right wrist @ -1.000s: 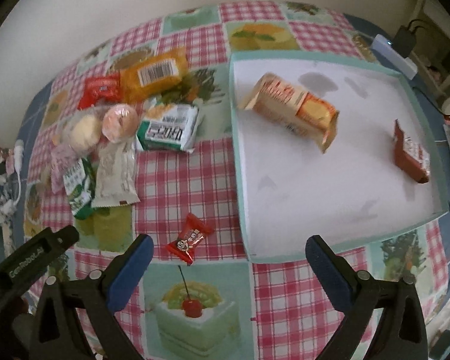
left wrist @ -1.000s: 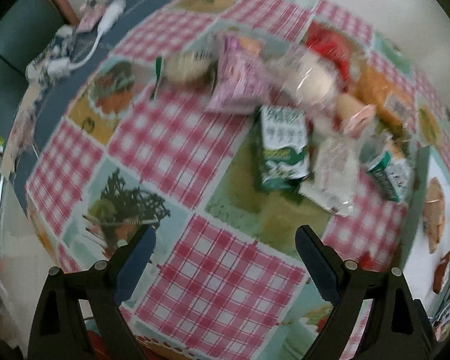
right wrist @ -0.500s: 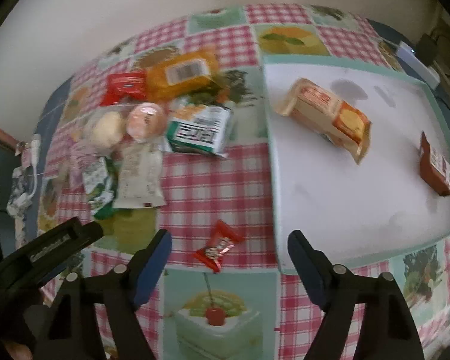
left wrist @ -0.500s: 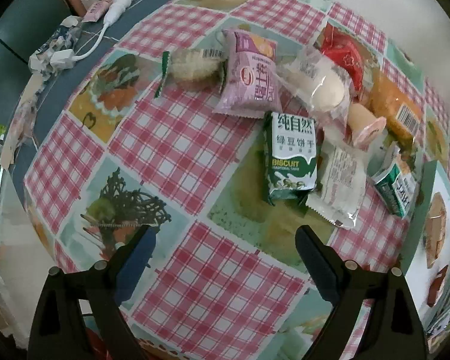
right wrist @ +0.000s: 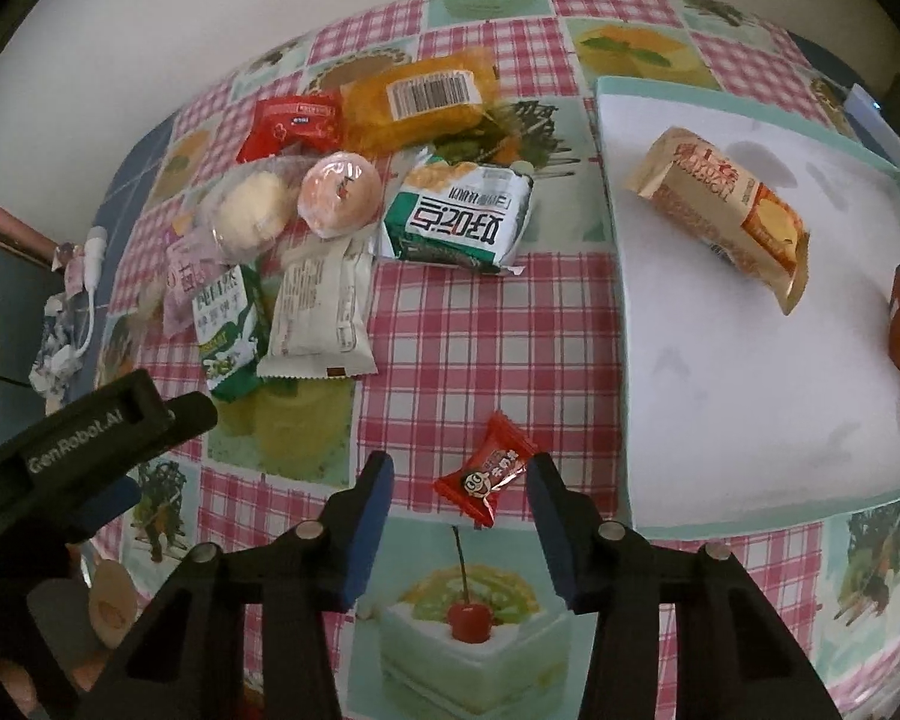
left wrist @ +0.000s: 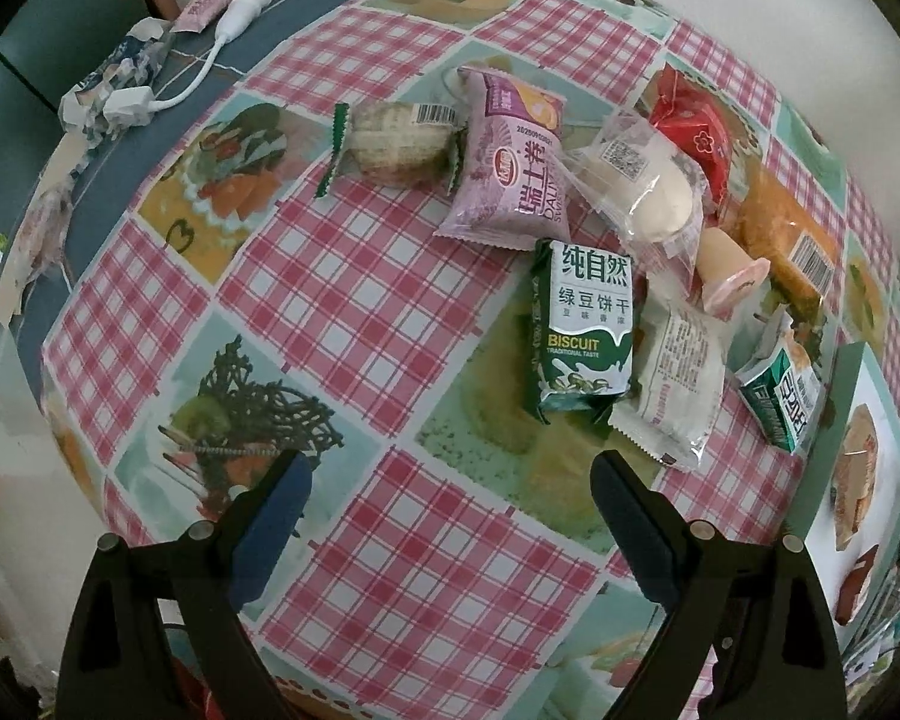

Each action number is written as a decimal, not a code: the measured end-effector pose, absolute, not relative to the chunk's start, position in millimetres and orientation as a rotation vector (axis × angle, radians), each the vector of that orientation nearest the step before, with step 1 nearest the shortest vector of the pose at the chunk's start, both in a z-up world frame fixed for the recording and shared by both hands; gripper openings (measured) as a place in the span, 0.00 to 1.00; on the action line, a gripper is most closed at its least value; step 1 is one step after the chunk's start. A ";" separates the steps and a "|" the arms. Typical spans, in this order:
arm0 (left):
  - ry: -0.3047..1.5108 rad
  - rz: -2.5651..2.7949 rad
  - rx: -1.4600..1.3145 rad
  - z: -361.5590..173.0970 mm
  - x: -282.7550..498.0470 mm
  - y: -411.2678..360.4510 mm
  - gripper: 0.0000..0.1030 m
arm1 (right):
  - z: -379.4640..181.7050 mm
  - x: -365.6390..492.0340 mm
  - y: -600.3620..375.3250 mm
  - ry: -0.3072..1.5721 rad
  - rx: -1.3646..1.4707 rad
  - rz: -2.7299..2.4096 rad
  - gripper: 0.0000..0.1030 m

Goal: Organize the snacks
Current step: 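Grasp the small red candy with right tool while left tool grasps green biscuit pack, then carry both items to the tray while left tool releases the green biscuit pack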

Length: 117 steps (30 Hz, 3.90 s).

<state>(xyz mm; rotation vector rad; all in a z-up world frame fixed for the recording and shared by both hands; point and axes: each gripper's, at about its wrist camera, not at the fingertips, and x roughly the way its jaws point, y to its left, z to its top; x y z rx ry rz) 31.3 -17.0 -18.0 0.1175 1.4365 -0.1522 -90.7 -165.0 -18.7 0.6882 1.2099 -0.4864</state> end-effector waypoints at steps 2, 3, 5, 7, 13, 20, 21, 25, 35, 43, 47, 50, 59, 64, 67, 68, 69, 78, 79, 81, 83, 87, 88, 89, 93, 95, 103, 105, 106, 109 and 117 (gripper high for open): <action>1.439 -0.151 0.115 -17.9 31.6 -15.4 0.92 | -21.5 -87.1 -164.0 1.218 0.684 -0.481 0.38; 1.441 -0.151 0.113 -17.3 32.6 -14.0 0.92 | -22.9 -87.1 -164.5 1.220 0.685 -0.482 0.38; 1.443 -0.150 0.113 -20.5 32.0 -15.1 0.92 | -26.8 -87.6 -165.0 1.233 0.681 -0.494 0.38; 1.444 -0.149 0.111 -21.5 32.7 -15.3 0.92 | -31.9 -87.7 -166.1 1.248 0.680 -0.507 0.33; 1.446 -0.152 0.108 -23.4 33.9 -18.8 0.92 | -45.4 -90.2 -167.1 1.296 0.680 -0.523 0.23; 1.451 -0.153 0.090 -24.2 37.2 -18.0 0.92 | -47.1 -88.5 -164.4 1.278 0.663 -0.541 0.20; 1.454 -0.155 0.085 -24.6 38.3 -16.9 0.92 | -47.5 -88.1 -165.0 1.277 0.661 -0.543 0.20; 1.465 -0.164 0.046 -26.3 49.7 -10.2 0.92 | -47.3 -87.8 -168.5 1.272 0.667 -0.545 0.20; 1.387 -0.252 0.087 -14.2 72.0 -32.5 0.92 | -48.6 -69.0 -187.0 1.258 0.637 -0.560 0.20; 1.370 -0.284 0.164 -28.6 82.2 -64.3 0.92 | -48.3 -65.3 -191.5 1.260 0.638 -0.557 0.20; 1.361 -0.274 0.163 -32.5 87.8 -69.6 0.90 | -50.4 -65.8 -187.5 1.259 0.631 -0.559 0.20; 1.354 -0.275 0.156 -33.4 89.5 -72.1 0.79 | -50.0 -66.6 -187.3 1.259 0.633 -0.559 0.20; 1.369 -0.298 0.159 -45.5 82.3 -82.1 0.40 | -48.0 -70.3 -184.0 1.257 0.631 -0.558 0.20; 1.354 -0.301 0.167 -35.1 78.7 -77.9 0.40 | -48.5 -68.8 -184.2 1.256 0.640 -0.555 0.20; 1.342 -0.305 0.170 -23.6 77.1 -77.7 0.40 | -46.0 -70.1 -185.7 1.247 0.665 -0.541 0.19; 1.334 -0.305 0.171 -17.6 76.5 -76.6 0.40 | -42.4 -70.7 -185.5 1.238 0.663 -0.539 0.19; 1.323 -0.306 0.170 -12.3 75.9 -76.4 0.40 | -39.0 -71.0 -185.2 1.232 0.659 -0.540 0.19; 1.215 -0.345 0.130 42.4 65.2 -66.4 0.40 | -0.5 -81.9 -188.9 1.130 0.669 -0.536 0.19; 1.204 -0.352 0.127 48.7 62.3 -61.7 0.40 | 3.3 -84.4 -188.8 1.123 0.665 -0.542 0.19; 1.196 -0.365 0.118 52.1 61.2 -60.8 0.40 | 9.9 -89.0 -190.7 1.108 0.661 -0.556 0.19; 1.195 -0.380 0.110 55.5 58.0 -60.2 0.40 | 12.9 -94.4 -195.8 1.092 0.665 -0.572 0.19; 1.193 -0.409 0.117 60.2 49.0 -66.9 0.40 | 22.6 -107.1 -208.8 1.069 0.673 -0.637 0.19; 1.192 -0.420 0.119 61.7 45.9 -68.9 0.40 | 24.0 -110.4 -212.3 1.064 0.677 -0.656 0.19; 1.189 -0.431 0.123 63.1 42.6 -71.6 0.40 | 26.2 -116.6 -217.4 1.058 0.684 -0.675 0.19; 1.167 -0.476 0.156 71.1 27.0 -84.5 0.40 | 29.9 -141.4 -237.6 1.036 0.725 -0.759 0.19; 1.158 -0.507 0.176 74.0 16.9 -93.1 0.40 | 30.4 -154.6 -248.1 1.036 0.751 -0.808 0.19; 1.158 -0.668 0.289 71.0 -29.0 -136.1 0.40 | 21.3 -208.9 -287.2 1.033 0.865 -0.970 0.19; 1.157 -0.695 0.318 68.8 -40.1 -144.9 0.40 | 18.6 -223.3 -295.5 1.030 0.899 -1.001 0.19; 1.153 -0.710 0.342 66.9 -48.7 -150.7 0.40 | 17.5 -228.6 -299.2 1.030 0.907 -1.013 0.19; 1.161 -0.758 0.394 58.5 -69.9 -165.8 0.40 | 14.9 -242.7 -308.3 1.030 0.918 -1.053 0.19; 1.224 -0.866 0.495 24.2 -110.6 -201.7 0.40 | 2.9 -273.2 -323.4 1.022 1.004 -1.097 0.19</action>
